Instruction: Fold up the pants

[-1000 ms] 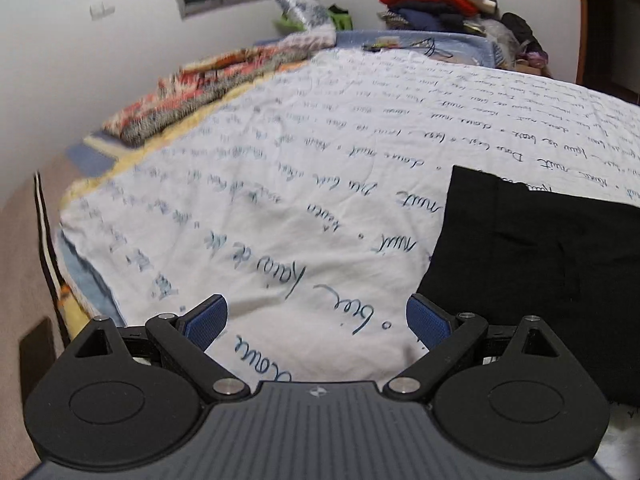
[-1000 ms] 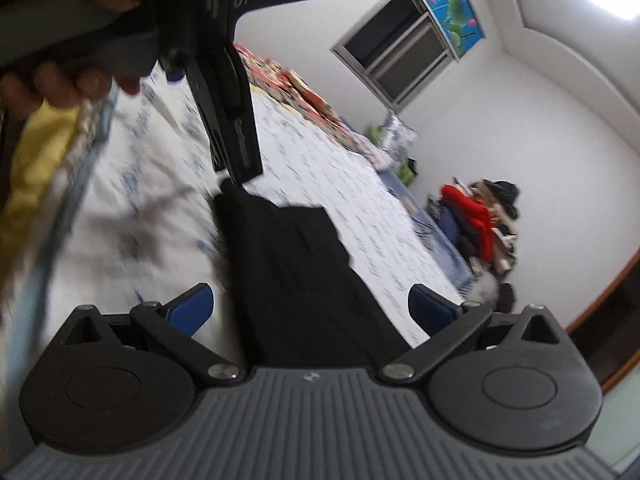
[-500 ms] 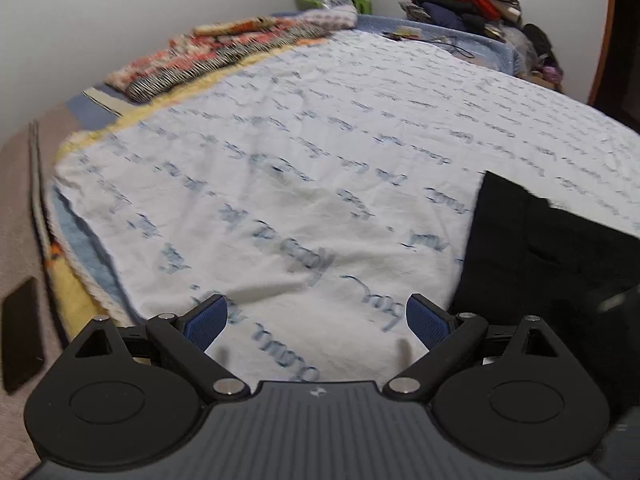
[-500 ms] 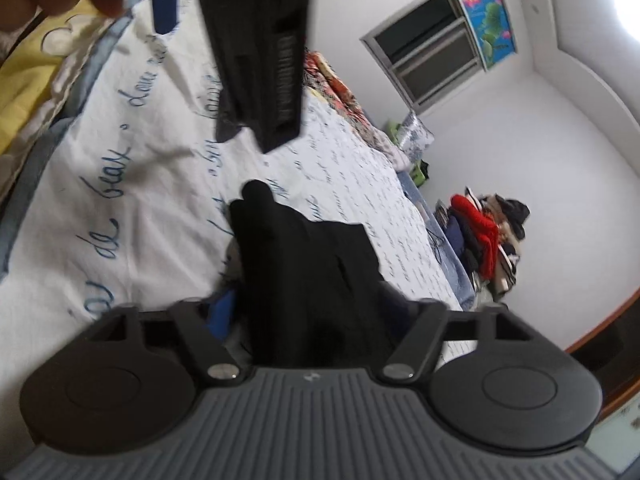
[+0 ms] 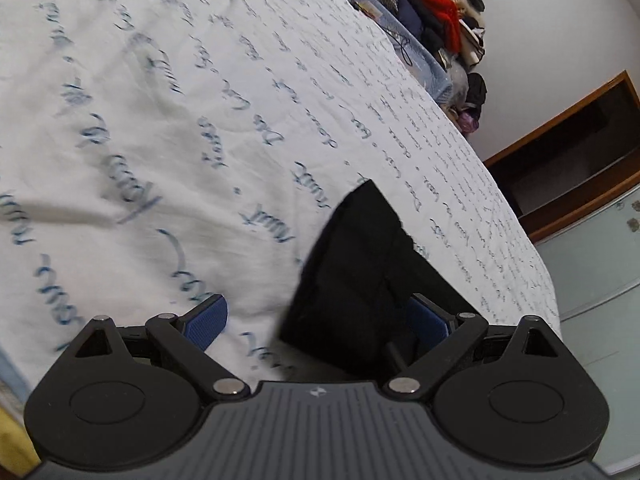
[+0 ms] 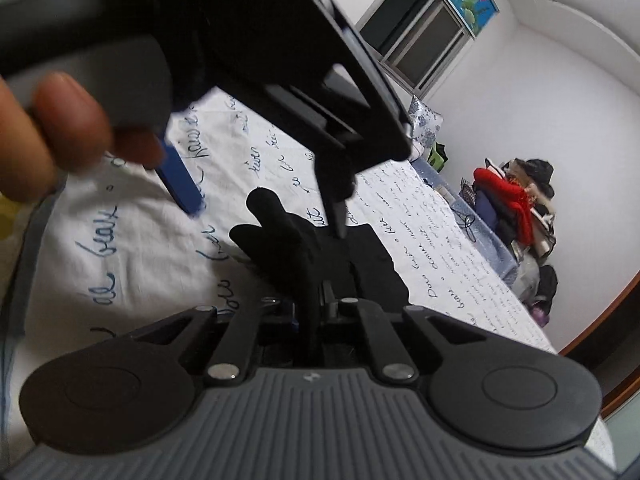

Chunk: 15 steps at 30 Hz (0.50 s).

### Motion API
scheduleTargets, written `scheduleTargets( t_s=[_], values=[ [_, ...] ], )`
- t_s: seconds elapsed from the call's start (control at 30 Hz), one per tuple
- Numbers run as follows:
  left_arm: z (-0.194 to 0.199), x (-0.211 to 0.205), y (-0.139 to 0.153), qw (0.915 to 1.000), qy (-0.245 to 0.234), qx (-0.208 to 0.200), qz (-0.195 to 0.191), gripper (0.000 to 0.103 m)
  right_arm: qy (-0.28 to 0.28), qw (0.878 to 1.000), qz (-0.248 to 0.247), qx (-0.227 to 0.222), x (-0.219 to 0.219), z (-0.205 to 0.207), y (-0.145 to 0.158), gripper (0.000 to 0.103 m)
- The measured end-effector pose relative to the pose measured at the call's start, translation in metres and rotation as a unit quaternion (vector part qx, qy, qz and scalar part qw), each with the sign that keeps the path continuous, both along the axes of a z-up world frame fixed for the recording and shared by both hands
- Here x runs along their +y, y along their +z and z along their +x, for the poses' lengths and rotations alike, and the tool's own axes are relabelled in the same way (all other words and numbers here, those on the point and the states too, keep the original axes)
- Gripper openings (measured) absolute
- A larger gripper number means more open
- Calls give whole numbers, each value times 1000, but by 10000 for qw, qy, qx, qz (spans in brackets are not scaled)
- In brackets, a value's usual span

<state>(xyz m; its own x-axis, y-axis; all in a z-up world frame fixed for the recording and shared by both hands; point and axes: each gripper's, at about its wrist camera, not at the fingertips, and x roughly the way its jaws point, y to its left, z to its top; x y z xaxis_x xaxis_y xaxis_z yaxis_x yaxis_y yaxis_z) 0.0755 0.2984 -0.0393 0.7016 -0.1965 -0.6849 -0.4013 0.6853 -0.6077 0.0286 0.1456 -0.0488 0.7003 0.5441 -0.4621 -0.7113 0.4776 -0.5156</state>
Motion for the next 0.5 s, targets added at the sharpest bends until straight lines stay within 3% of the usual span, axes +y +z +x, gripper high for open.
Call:
scheduleTargets(
  t_s=[0.17,0.23,0.33,0.37,0.4,0.43,0.5],
  values=[
    [17,-3,-8,9969,-131,-148,-768,97,-212,9936,750,818,-14,19,20,7],
    [24,-4,-14,9940,-121,-190,-1066,97,-330,9860,1138,1173,-22,29,29,7],
    [34,-8,-18,9927,-158,-231,-1176,92,-480,9715,1651,1629,-35,42,37,8],
    [37,-10,-18,9922,-166,-259,-1205,83,-514,9669,1764,1773,-38,46,39,8],
    [40,-11,-19,9918,-199,-246,-1236,50,-531,9638,1821,1874,-40,49,40,8],
    [43,-12,-21,9914,-256,-181,-1273,28,-540,9624,1845,1918,-41,50,40,8],
    [48,-13,-24,9926,-209,-65,-1197,22,-529,9634,1828,1888,-41,49,39,10]
  ],
)
